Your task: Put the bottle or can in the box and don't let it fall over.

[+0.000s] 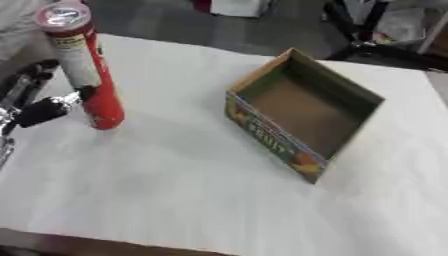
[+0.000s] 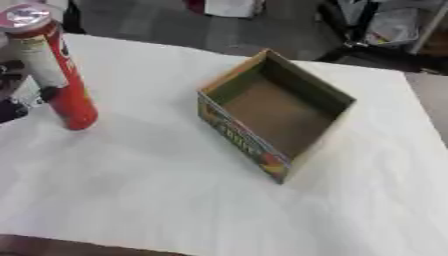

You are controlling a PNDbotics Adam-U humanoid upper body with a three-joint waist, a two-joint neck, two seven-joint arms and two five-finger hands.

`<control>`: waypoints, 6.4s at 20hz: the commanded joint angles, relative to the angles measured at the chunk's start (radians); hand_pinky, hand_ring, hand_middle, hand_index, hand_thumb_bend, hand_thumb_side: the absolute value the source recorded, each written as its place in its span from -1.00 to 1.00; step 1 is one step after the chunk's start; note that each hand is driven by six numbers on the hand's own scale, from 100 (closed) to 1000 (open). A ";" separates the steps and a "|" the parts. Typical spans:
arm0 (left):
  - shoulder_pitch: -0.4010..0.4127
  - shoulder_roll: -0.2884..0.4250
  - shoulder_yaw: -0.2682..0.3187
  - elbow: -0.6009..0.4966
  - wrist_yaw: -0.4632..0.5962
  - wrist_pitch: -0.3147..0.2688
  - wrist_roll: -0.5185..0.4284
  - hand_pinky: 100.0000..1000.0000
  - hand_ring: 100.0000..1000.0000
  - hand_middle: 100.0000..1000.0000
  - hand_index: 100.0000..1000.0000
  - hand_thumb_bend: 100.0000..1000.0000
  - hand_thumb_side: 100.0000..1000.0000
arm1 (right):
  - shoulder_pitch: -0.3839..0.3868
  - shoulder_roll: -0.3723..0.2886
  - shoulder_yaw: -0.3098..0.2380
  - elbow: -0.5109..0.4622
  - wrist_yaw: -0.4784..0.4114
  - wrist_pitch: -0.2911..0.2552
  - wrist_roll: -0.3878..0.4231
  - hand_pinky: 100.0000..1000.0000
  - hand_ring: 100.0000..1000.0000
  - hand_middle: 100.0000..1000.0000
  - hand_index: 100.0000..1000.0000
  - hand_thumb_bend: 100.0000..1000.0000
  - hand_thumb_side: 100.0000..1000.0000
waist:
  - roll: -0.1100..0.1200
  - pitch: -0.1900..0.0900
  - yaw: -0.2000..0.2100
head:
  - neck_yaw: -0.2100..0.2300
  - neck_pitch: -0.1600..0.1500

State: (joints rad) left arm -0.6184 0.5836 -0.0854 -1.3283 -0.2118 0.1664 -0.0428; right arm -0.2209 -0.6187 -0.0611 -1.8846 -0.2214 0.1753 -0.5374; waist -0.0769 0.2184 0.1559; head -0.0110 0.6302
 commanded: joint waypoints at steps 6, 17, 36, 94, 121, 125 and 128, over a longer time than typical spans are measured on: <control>-0.058 -0.006 0.019 0.044 -0.005 0.000 0.047 0.98 0.88 0.79 0.83 0.38 0.08 | -0.012 -0.013 -0.009 -0.003 -0.011 -0.004 0.000 0.54 0.56 0.58 0.86 -1.00 0.44 | -0.003 -0.007 -0.001 | 0.006 -0.021; -0.125 -0.033 0.016 0.115 0.073 -0.034 0.067 0.99 0.88 0.80 0.81 0.36 0.08 | -0.024 -0.007 -0.005 0.003 -0.017 0.007 -0.001 0.54 0.54 0.57 0.85 -1.00 0.48 | -0.009 0.009 -0.007 | 0.004 -0.026; -0.216 -0.084 0.001 0.215 -0.056 -0.024 0.090 0.95 0.84 0.75 0.77 0.30 -0.01 | -0.041 -0.002 0.001 0.009 -0.033 0.021 -0.002 0.54 0.53 0.55 0.85 -1.00 0.55 | -0.019 0.027 -0.019 | -0.058 -0.037; -0.354 -0.478 -0.132 -0.092 0.048 0.020 0.236 0.71 0.60 0.49 0.02 -0.32 -0.63 | -0.102 0.010 0.000 -0.013 -0.062 0.008 -0.023 0.55 0.52 0.54 0.84 -1.00 0.49 | -0.024 0.007 -0.045 | -0.032 0.030; -0.388 -0.624 -0.147 0.032 0.006 0.053 0.296 0.72 0.61 0.52 0.18 -0.12 -0.40 | -0.175 0.050 0.000 -0.002 -0.077 0.027 -0.115 0.55 0.57 0.59 0.85 -1.00 0.53 | 0.035 0.022 -0.147 | 0.096 0.019; -0.377 -0.632 -0.155 0.076 0.019 0.060 0.287 0.74 0.64 0.57 0.51 0.07 -0.12 | -0.178 0.052 0.007 -0.008 -0.075 0.036 -0.162 0.56 0.57 0.59 0.84 -1.00 0.57 | 0.028 0.027 -0.151 | 0.046 0.030; -0.373 -0.633 -0.157 0.102 -0.002 0.057 0.273 0.77 0.66 0.61 0.72 0.26 0.14 | -0.177 0.052 0.012 -0.010 -0.077 0.042 -0.162 0.56 0.57 0.59 0.84 -1.00 0.58 | 0.022 0.031 -0.149 | 0.017 0.033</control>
State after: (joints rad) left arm -0.9760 -0.0447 -0.2365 -1.2222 -0.2072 0.2246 0.2363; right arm -0.3865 -0.5489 -0.0444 -1.8791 -0.2956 0.2150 -0.6944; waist -0.0542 0.2642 0.0078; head 0.0188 0.6586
